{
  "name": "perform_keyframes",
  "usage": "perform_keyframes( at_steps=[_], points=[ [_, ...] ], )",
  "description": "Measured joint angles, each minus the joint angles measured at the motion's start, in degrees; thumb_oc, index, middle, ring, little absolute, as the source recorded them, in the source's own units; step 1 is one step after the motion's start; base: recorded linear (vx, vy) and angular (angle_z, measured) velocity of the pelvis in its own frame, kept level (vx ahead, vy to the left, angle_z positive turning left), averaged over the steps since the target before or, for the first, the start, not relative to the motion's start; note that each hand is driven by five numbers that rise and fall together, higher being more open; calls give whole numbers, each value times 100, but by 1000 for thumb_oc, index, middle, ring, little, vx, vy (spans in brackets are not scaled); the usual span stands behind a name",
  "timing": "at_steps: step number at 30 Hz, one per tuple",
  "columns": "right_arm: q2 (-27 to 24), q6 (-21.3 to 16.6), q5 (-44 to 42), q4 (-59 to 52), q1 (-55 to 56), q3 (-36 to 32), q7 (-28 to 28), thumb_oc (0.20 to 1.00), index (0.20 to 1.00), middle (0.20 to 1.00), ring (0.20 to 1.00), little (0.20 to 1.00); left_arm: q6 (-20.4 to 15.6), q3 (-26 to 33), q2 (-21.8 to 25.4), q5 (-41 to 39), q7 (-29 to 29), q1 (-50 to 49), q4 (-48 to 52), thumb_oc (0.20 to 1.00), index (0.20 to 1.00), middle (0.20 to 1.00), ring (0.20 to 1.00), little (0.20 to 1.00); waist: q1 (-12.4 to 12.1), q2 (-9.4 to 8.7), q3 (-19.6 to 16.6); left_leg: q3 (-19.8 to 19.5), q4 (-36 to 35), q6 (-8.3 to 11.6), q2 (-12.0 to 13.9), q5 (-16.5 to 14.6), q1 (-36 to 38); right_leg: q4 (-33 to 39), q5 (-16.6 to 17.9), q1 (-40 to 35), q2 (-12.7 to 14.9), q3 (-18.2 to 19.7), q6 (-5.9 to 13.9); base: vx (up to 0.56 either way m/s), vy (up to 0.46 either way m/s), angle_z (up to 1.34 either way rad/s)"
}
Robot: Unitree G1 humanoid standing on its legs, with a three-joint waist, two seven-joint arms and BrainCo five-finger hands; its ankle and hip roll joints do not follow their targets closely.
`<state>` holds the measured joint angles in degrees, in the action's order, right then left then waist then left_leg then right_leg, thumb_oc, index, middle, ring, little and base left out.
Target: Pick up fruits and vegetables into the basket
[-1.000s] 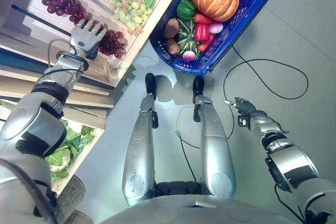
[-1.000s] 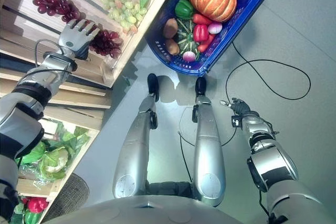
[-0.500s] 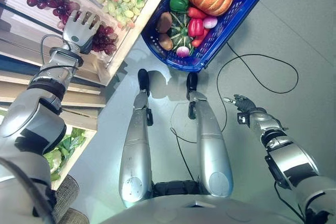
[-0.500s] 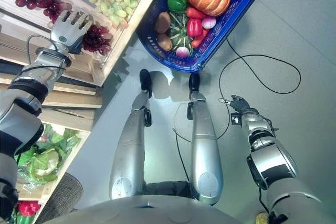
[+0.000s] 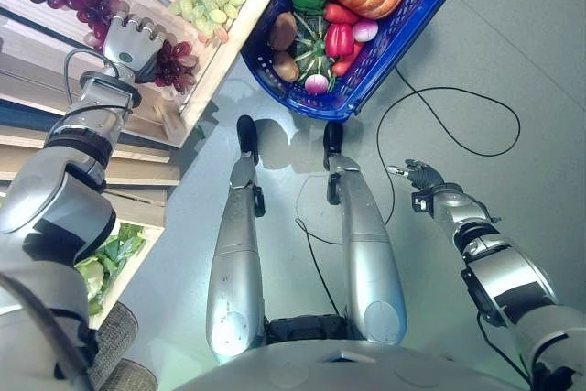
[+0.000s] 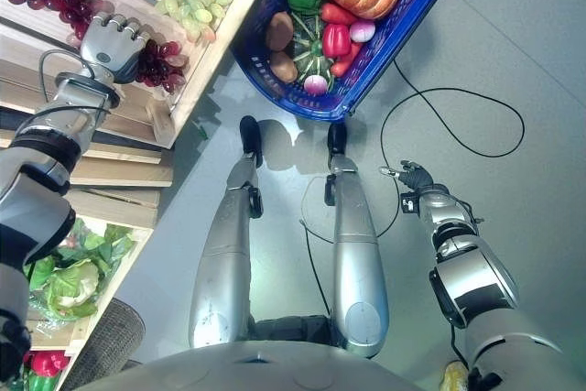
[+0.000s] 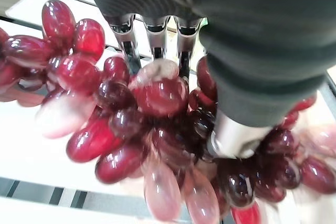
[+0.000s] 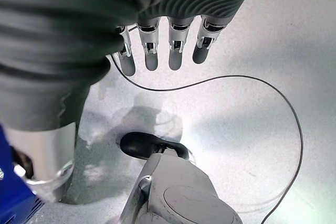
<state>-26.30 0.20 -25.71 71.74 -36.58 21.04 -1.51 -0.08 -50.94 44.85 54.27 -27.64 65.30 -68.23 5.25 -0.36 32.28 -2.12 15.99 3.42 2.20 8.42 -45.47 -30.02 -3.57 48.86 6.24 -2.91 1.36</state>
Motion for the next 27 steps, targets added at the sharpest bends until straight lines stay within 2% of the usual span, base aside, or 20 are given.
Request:
perform_keyframes(
  at_steps=[6,18,21,23,25,27],
  points=[
    [0,-20,0,-3,0,0,-2,1000,1000,1000,1000,1000,238,3,0,-13,223,82,-34,200,200,200,200,200,-22,0,0,17,1,-1,-6,-1,-42,-13,0,70,3,31,-1,0,0,0],
    [0,-24,-5,-6,-12,0,-5,1000,1000,1000,1000,1000,239,12,0,-176,309,63,-52,200,200,200,200,200,-32,0,0,16,1,0,-9,0,-50,-24,1,77,6,30,-1,0,0,0],
    [0,-26,-15,-6,-14,0,-6,1000,1000,1000,1000,1000,217,200,-28,-1622,395,7,-36,200,200,200,200,200,-36,0,0,10,2,0,-8,0,-50,-26,1,76,3,30,-1,0,0,0],
    [0,-33,-19,-5,-16,0,-8,1000,1000,1000,1000,1000,198,567,-54,-3154,524,-63,-47,200,200,200,200,200,-41,0,0,7,2,1,-7,1,-49,-27,2,74,0,27,-2,12,-47,1],
    [4,-75,-29,-6,-13,-2,-5,1000,1000,1000,1000,1000,31,1206,-103,-4425,706,-157,-42,200,200,200,200,200,-51,0,0,-11,10,4,-5,3,-48,-33,2,61,-2,14,-3,13,-62,2],
    [31,-164,-122,-23,6,-43,11,1000,1000,1000,1000,1000,-285,1927,-158,-5633,893,-355,34,200,200,200,200,200,-36,0,0,-62,40,22,-4,14,-28,-32,2,7,1,-20,-4,12,-39,5]
  ],
)
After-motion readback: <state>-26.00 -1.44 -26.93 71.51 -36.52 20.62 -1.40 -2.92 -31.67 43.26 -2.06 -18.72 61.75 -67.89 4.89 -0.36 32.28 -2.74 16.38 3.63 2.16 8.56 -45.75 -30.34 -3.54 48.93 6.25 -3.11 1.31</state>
